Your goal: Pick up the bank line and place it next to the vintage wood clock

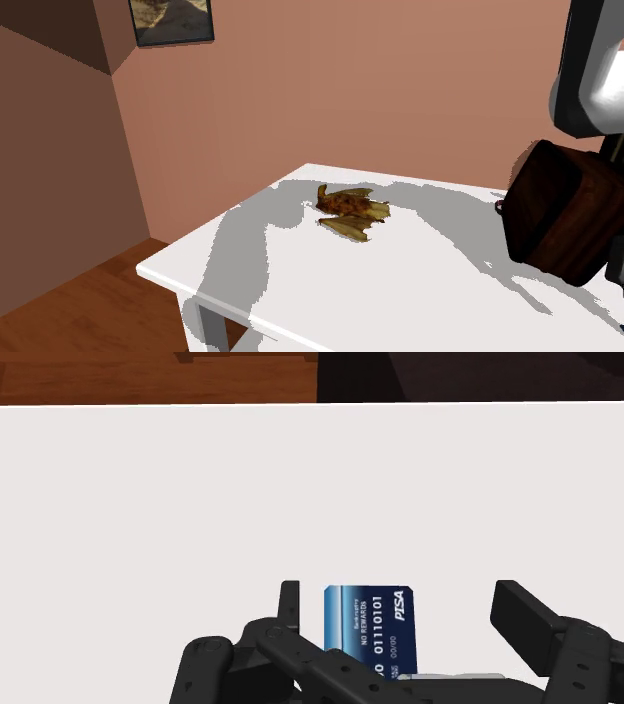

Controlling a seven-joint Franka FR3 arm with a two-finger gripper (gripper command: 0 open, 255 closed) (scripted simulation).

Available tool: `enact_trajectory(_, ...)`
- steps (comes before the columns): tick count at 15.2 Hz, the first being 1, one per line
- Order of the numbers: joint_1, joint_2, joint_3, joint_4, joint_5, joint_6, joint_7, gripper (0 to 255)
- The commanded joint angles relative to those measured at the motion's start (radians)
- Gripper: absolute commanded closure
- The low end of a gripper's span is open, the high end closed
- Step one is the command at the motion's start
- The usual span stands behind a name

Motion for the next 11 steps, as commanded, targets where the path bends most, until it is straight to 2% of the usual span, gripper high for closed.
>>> enact_trajectory(1,0.018,0.054,0.019,0.048,0.009,-0.054,-0.001,0)
enact_trajectory(3,0.023,0.071,0.021,0.125,0.016,-0.114,-0.007,0)
enact_trajectory(11,0.027,0.071,0.017,0.125,0.017,-0.114,-0.008,0)
